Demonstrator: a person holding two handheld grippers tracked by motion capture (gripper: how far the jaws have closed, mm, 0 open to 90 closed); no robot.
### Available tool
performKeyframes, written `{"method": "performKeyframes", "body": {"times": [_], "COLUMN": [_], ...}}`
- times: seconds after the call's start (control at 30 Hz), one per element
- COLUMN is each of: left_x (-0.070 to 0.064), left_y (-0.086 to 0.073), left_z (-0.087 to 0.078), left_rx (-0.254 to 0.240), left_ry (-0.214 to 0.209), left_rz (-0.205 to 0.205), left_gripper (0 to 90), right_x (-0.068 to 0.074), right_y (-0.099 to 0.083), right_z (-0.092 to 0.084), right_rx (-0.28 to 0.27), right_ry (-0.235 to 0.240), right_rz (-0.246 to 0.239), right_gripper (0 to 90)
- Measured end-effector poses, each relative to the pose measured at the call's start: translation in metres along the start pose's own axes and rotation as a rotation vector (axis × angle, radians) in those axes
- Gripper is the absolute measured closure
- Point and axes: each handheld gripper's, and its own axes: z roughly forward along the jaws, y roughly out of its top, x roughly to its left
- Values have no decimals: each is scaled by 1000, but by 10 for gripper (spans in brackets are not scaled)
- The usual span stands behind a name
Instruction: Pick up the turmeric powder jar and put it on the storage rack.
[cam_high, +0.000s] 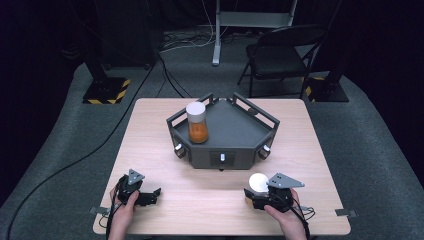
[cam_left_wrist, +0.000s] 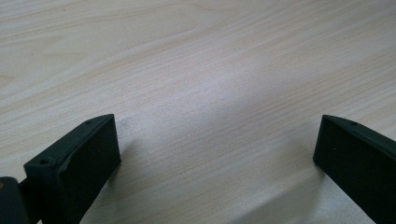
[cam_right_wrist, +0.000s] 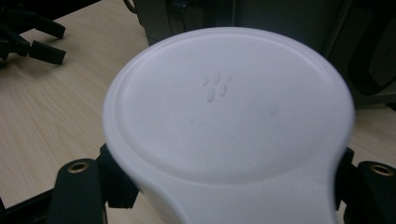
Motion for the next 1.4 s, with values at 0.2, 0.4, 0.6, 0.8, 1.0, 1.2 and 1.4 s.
{"method": "performKeyframes", "body": {"times": [0.2,0.4,0.6,0.8,1.0,1.2,1.4], "left_x": [0,0,0,0,0,0,0], "left_y": [0,0,0,0,0,0,0], "left_z": [0,0,0,0,0,0,0], "left_rx": [0,0,0,0,0,0,0], "left_ry": [0,-1,-1,-2,-2,-2,-2], "left_rz": [1,1,1,1,1,1,2], "left_gripper": [0,0,0,0,0,0,0], "right_x": [1,1,1,0,-1,-2,-4], "right_y": [2,5,11,20,36,53,73], "right_z": [-1,-2,-4,-10,-15,-21,-26], "right_rx": [7,14,13,-1,1,-14,-21], "right_ry": [-6,-5,-3,-7,-18,-25,-31], "right_rz": [2,6,-1,-14,-23,-20,-21], "right_gripper": [280,284,286,288,289,290,290]}}
